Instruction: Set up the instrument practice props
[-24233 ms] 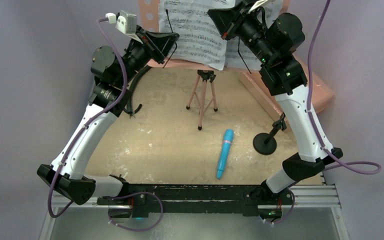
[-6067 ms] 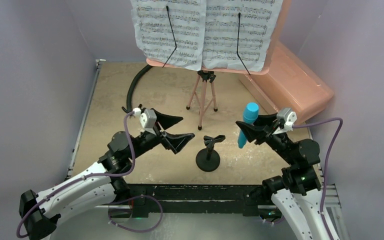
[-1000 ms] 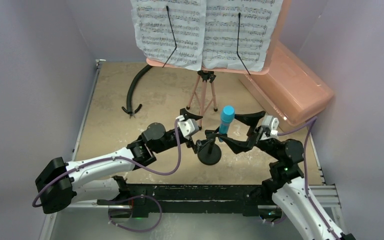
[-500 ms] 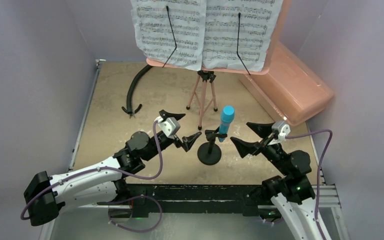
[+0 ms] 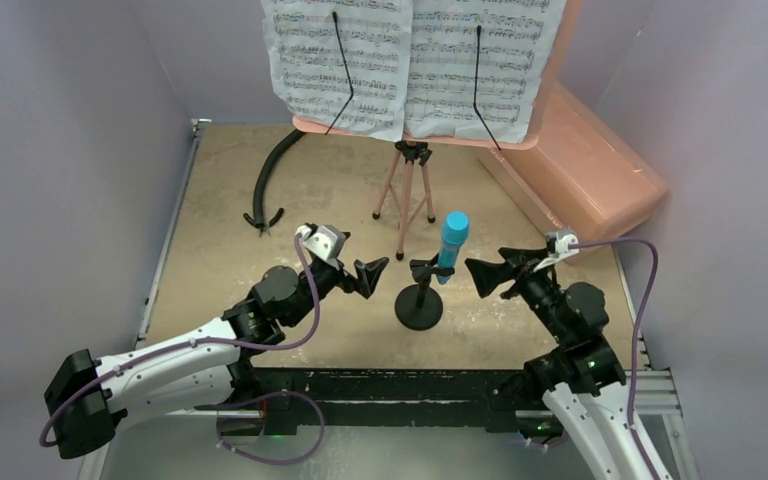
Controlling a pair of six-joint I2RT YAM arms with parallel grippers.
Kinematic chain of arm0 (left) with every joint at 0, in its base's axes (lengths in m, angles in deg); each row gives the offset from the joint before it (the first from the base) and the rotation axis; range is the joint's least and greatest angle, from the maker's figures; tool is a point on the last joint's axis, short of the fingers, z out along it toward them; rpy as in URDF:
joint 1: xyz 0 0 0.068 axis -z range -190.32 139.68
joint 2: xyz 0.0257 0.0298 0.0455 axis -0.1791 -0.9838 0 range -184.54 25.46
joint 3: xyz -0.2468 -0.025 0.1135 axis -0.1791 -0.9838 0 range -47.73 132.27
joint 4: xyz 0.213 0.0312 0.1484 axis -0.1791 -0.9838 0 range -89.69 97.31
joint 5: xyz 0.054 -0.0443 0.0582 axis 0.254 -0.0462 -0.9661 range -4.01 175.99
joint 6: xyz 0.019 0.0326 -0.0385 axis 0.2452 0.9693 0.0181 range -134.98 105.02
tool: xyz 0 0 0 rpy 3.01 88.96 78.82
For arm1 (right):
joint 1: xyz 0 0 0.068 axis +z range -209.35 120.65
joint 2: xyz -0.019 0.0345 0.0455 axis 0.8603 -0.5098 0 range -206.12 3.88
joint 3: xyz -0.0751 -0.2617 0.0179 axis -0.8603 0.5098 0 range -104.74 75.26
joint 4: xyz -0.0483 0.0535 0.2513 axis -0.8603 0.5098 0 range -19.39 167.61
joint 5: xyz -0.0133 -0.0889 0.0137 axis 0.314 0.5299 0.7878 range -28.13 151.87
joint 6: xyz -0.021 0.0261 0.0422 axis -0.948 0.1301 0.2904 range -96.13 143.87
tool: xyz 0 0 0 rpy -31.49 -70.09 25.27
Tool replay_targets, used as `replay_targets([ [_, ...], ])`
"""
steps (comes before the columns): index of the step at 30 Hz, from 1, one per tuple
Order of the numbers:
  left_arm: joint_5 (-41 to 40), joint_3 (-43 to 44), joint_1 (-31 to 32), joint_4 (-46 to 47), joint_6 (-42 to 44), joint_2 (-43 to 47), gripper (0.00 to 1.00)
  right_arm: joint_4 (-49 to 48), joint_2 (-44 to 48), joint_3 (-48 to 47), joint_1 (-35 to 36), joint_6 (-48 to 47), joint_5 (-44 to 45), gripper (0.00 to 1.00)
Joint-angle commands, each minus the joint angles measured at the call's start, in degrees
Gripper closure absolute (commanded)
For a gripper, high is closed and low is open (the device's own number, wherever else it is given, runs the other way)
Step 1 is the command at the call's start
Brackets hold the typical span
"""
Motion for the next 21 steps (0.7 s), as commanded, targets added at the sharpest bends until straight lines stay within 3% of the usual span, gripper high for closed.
replay_targets([
  [1,1.98,1.93,-3.55,-2.14,-7.25,-2.46,0.01,-4.28,-5.68,-2.68,0.16,3.13,4.79,0.02],
  [13,16.65,2.6,-18.65,-4.84,-12.85,-9.26,0.01,-20.62,-20.82,-0.33,-1.62,2.64,7.39,0.02],
  [19,25.06,1.14,-31.8,-5.81,-11.84,-9.71,0.0,-28.93,-29.4,-0.13,-10.65,-1.17,2.42,0.02],
  [21,29.08,0.69,-37.36,-5.6,-11.44,-9.85,0.01,-31.36,-30.91,0.19,-11.56,-4.29,5.02,0.02],
])
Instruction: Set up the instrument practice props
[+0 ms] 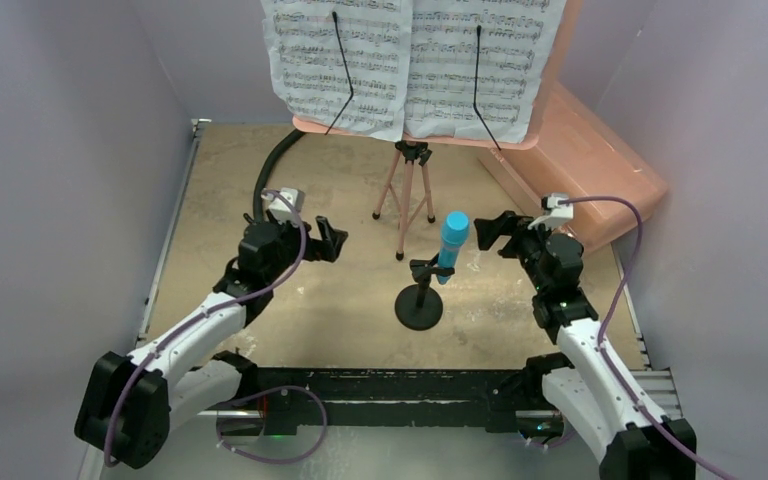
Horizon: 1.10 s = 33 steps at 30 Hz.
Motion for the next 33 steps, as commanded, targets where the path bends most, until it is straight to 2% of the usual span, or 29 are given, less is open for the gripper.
replay_targets([
  [1,10.65,-0.05,-10.9,1.43,-0.02,-0.17,0.0,-10.51,-3.51,0.39,-3.57,-7.78,0.67,0.02],
  [6,13.11,-2.13,-21.45,4.62,0.91,0.64,0.01,-13.47,-5.91,3.1,-4.2,-16.04,2.33,0.02],
  [10,11.37,-4.29,-25.98,8.07,3.4,2.31,0.01,-17.18,-5.87,6.19,-4.21,-20.16,2.21,0.02],
  [16,5.94,-7.94,-26.17,14.21,9.57,4.94,0.01,-26.84,-7.22,10.48,-4.24,-24.45,-0.02,0.02],
  [24,2.1,-15.72,-26.17,25.68,11.95,6.72,0.0,-35.71,-11.75,14.29,-4.3,-29.19,-1.67,0.02],
  [30,0.27,-20.6,-26.17,35.32,13.56,2.18,0.0,-41.8,-15.73,15.89,-4.39,-30.79,1.09,0.02],
  [33,0.11,-23.5,-26.22,43.34,13.48,-2.71,0.0,-45.52,-18.54,16.11,-4.69,-30.94,1.74,0.02],
])
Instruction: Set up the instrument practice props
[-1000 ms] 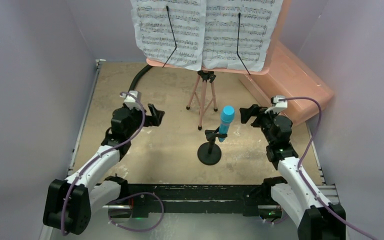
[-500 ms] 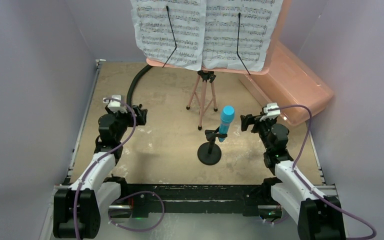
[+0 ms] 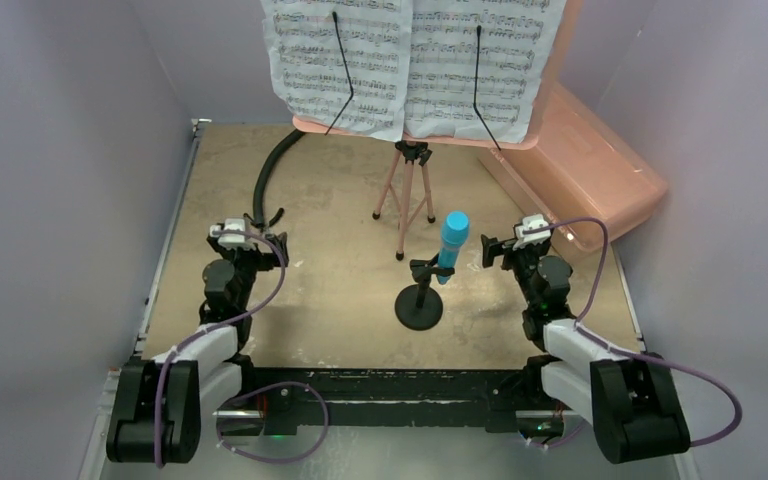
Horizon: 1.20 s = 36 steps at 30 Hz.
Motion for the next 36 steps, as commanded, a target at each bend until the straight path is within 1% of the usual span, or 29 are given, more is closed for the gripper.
replay_targets([
  [1,-1.22,-3.88,-0.3,16.95,1.5,-6.8,0.01,-10.67,-3.56,0.61,-0.75,-2.16,2.16,0.02],
  [7,-0.42,-3.74,-0.29,32.03,1.54,-21.73,0.01,-17.46,-10.73,-1.3,-3.38,-2.16,1.02,0.02],
  [8,0.84,-2.42,-0.29,30.59,1.87,-22.27,0.01,-19.05,-11.82,-1.63,-3.84,-1.91,0.88,0.02],
  [9,1.48,-0.6,-0.29,25.39,2.58,-21.26,0.01,-20.29,-12.88,-1.82,-4.26,-1.5,0.87,0.02],
  [10,1.63,0.31,-0.29,22.83,3.56,-20.97,0.01,-21.42,-13.74,-2.09,-4.7,-1.26,0.76,0.02],
  [12,2.32,-0.02,-0.29,26.01,2.93,-22.56,0.01,-22.9,-15.52,-2.66,-5.36,-0.96,0.12,0.02],
  [14,2.64,0.69,-0.29,22.65,3.34,-21.57,0.01,-24.01,-17.09,-3.29,-5.67,-0.73,-0.63,0.02],
  [16,2.67,1.26,-0.3,22.8,4.08,-22.46,0.01,-23.01,-18.04,-4.57,-5.9,-0.52,-1.35,0.02],
  [18,2.18,1.97,-0.29,23.01,6.69,-23.43,0.01,-26.28,-20.06,-3.9,-6.0,0.25,-1.96,0.02],
  [19,1.44,2.06,-0.29,25.28,8.12,-25.22,0.01,-28.47,-21.39,-3.63,-6.05,0.75,-1.88,0.02],
  [21,-0.17,2.83,-0.29,31.56,7.68,-31.74,0.01,-30.42,-24.07,-4.25,-6.0,1.05,-0.86,0.02],
  [24,4.14,3.91,-0.29,37.18,9.04,-39.4,0.01,-33.13,-27.96,-4.95,-6.04,1.79,0.7,0.02],
  [25,3.25,5.3,-0.29,34.12,9.06,-38.47,0.01,-33.98,-29.09,-5.02,-6.08,1.59,0.33,0.02],
  [26,1.49,6.96,-0.32,27.76,9.1,-37.1,0.01,-34.48,-29.94,-5.28,-6.07,1.4,-0.32,0.02],
  [27,0.91,8.5,-0.3,26.03,8.59,-37.96,0.01,-34.51,-30.57,-5.51,-6.08,1.37,-1.05,0.02],
  [28,0.72,8.63,-0.29,27.29,8.27,-38.94,0.01,-33.22,-30.58,-6.27,-6.08,1.18,-1.33,0.02],
  [30,0.3,8.79,-0.29,24.77,8.38,-37.61,0.01,-31.34,-30.47,-6.94,-6.14,1.16,-0.66,0.02],
  [32,0.47,8.28,-0.29,27.57,8.08,-38.5,0.01,-32.21,-30.74,-6.78,-6.17,1.24,-0.54,0.02],
  [34,0.48,8.66,-0.29,25.45,8.22,-37.9,0.01,-32.38,-30.58,-6.89,-6.12,0.99,2.02,0.02],
  [36,0.51,8.43,-0.29,27.16,8.09,-38.42,0.01,-30.69,-30.73,-7.78,-6.21,2.07,3.4,0.02],
])
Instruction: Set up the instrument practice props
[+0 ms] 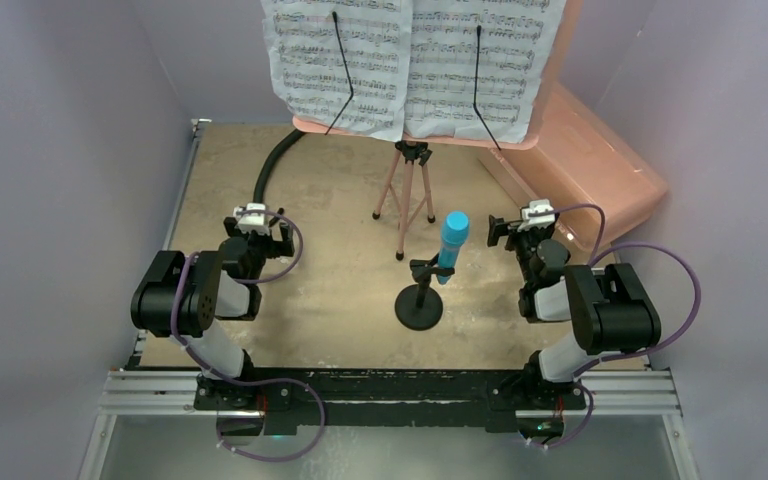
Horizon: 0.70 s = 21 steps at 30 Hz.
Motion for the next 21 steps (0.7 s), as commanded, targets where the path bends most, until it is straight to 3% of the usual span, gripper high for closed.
replay_targets([
  [1,-0.22,0.62,-0.29,1.92,0.6,0.38,0.01,-1.26,0.22,-2.49,-0.24,1.48,4.48,0.02],
  [21,-0.84,0.9,-0.16,1.4,1.56,0.39,0.01,-1.14,0.17,-2.61,-0.24,1.68,4.77,0.02],
])
